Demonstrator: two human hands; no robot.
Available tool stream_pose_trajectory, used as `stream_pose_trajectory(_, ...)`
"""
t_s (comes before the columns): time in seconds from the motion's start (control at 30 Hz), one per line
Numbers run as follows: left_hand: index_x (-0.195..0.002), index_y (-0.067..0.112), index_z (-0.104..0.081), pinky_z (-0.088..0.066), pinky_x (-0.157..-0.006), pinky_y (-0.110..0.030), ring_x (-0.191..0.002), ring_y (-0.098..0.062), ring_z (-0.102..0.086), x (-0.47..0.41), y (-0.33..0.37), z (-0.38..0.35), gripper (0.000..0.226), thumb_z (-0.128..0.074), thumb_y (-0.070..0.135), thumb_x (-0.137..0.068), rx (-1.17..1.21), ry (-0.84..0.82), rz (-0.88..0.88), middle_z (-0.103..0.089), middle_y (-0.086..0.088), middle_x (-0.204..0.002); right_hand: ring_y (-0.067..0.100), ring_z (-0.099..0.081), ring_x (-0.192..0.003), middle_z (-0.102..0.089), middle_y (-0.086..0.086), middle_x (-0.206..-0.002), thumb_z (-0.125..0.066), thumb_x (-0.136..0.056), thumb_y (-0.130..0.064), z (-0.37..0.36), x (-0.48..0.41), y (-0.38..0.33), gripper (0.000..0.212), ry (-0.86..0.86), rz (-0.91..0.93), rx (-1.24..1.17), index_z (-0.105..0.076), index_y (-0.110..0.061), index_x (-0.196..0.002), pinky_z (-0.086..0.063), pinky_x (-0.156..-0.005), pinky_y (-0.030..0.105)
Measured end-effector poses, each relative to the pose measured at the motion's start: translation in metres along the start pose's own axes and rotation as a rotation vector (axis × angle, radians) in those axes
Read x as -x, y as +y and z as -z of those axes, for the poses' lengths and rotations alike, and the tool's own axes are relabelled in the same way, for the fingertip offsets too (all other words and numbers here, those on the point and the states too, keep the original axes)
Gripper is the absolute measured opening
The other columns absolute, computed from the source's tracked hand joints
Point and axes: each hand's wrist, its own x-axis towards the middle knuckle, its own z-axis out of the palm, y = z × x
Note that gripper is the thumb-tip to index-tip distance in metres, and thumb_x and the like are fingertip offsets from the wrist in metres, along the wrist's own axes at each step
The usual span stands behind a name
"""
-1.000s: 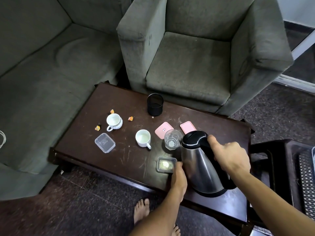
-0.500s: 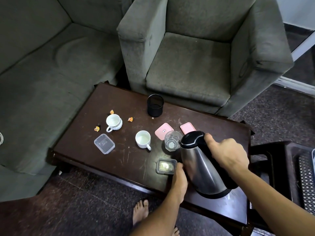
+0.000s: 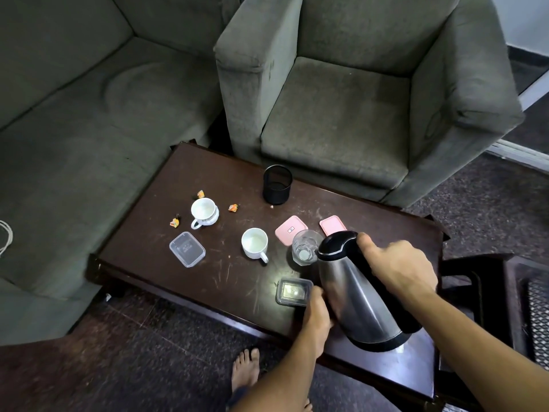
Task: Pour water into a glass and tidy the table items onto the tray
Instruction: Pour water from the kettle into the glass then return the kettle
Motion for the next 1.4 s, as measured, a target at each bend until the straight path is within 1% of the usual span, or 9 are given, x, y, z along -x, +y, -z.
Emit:
stream_pose_trajectory(0.13, -0.086, 0.018, -0.072, -0.057, -0.071, -0.027, -0.084, -0.013, -0.069, 0.001, 0.002, -0.001, 0.046, -0.031, 0.036, -0.101, 0.018, 0.004, 0.021, -0.076, 0.001, -0.080, 0.032, -0.054, -0.080, -0.058, 0.008, -0.083, -0.037, -0.070, -0.082, 0.001, -0.001, -0.002, 0.069, -0.004, 0.001, 0.020, -0.056, -0.017, -0.073, -0.045, -0.072, 0.035)
stream_pose_trajectory(0.27, -0.085, 0.019, -0.072, -0.056, -0.066, -0.024, -0.079, -0.011, -0.069, 0.002, 0.003, -0.001, 0.048, -0.030, 0.038, -0.101, 0.035, -0.005, 0.048, -0.076, 0.005, -0.073, 0.032, -0.054, -0.078, -0.054, 0.005, -0.073, -0.037, -0.070, -0.082, 0.002, 0.000, -0.004, 0.068, -0.017, 0.002, 0.019, -0.053, -0.016, -0.067, -0.045, -0.070, 0.035)
stream_pose_trajectory(0.5, -0.088, 0.018, -0.072, -0.055, -0.067, -0.025, -0.081, -0.013, -0.068, 0.003, 0.004, -0.001, 0.047, -0.031, 0.038, -0.101, 0.026, 0.009, 0.050, -0.076, 0.004, -0.075, 0.032, -0.055, -0.078, -0.049, 0.002, -0.069, -0.037, -0.071, -0.081, 0.003, 0.000, -0.004, 0.067, -0.030, 0.001, 0.018, -0.053, -0.017, -0.067, -0.046, -0.071, 0.035)
stream_pose_trajectory(0.63, -0.089, 0.016, -0.069, -0.055, -0.067, -0.025, -0.084, -0.015, -0.066, 0.006, 0.004, -0.004, 0.045, -0.031, 0.036, -0.101, 0.015, 0.019, 0.044, -0.072, -0.004, -0.087, 0.032, -0.055, -0.079, -0.058, 0.007, -0.080, -0.036, -0.072, -0.081, 0.003, -0.001, -0.002, 0.070, -0.011, -0.001, 0.041, -0.060, -0.016, -0.075, -0.045, -0.071, 0.035)
stream_pose_trajectory(0.7, -0.088, 0.017, -0.067, -0.054, -0.065, -0.024, -0.081, -0.014, -0.065, 0.008, 0.004, -0.006, 0.043, -0.030, 0.035, -0.101, 0.019, 0.016, 0.040, -0.070, -0.003, -0.086, 0.032, -0.054, -0.080, -0.059, 0.009, -0.084, -0.036, -0.072, -0.081, 0.004, -0.001, -0.002, 0.070, -0.006, -0.003, 0.049, -0.061, -0.016, -0.078, -0.044, -0.071, 0.036)
stream_pose_trajectory(0.83, -0.084, 0.020, -0.063, -0.049, -0.069, -0.027, -0.079, -0.013, -0.061, 0.010, 0.003, -0.008, 0.040, -0.030, 0.036, -0.100, -0.002, 0.007, 0.044, -0.066, -0.002, -0.086, 0.032, -0.053, -0.079, -0.057, 0.009, -0.084, -0.036, -0.072, -0.081, 0.006, 0.000, -0.001, 0.068, -0.007, -0.011, 0.063, -0.059, -0.017, -0.078, -0.043, -0.071, 0.036)
stream_pose_trajectory(1.07, -0.090, 0.019, -0.071, -0.052, -0.077, -0.029, -0.085, -0.014, -0.066, 0.007, 0.000, -0.006, 0.044, -0.033, 0.038, -0.099, 0.006, -0.001, 0.049, -0.074, -0.001, -0.087, 0.032, -0.053, -0.079, -0.056, 0.009, -0.083, -0.036, -0.071, -0.082, 0.007, -0.001, 0.000, 0.068, -0.015, -0.011, 0.058, -0.055, -0.017, -0.073, -0.045, -0.071, 0.036)
stream_pose_trajectory(1.23, -0.090, 0.017, -0.070, -0.054, -0.084, -0.033, -0.089, -0.017, -0.066, 0.005, -0.001, -0.006, 0.043, -0.033, 0.037, -0.099, -0.004, 0.005, 0.037, -0.073, -0.004, -0.091, 0.033, -0.055, -0.080, -0.058, 0.009, -0.084, -0.036, -0.070, -0.083, 0.006, -0.002, 0.002, 0.069, -0.022, -0.011, 0.047, -0.054, -0.017, -0.070, -0.046, -0.072, 0.036)
stream_pose_trajectory(1.4, -0.086, 0.018, -0.070, -0.053, -0.073, -0.028, -0.083, -0.014, -0.066, 0.004, 0.000, -0.006, 0.043, -0.032, 0.037, -0.099, 0.003, 0.005, 0.035, -0.072, -0.002, -0.086, 0.033, -0.053, -0.080, -0.057, 0.010, -0.084, -0.036, -0.070, -0.083, 0.005, -0.003, 0.002, 0.071, -0.003, -0.012, 0.062, -0.058, -0.016, -0.078, -0.044, -0.071, 0.036)
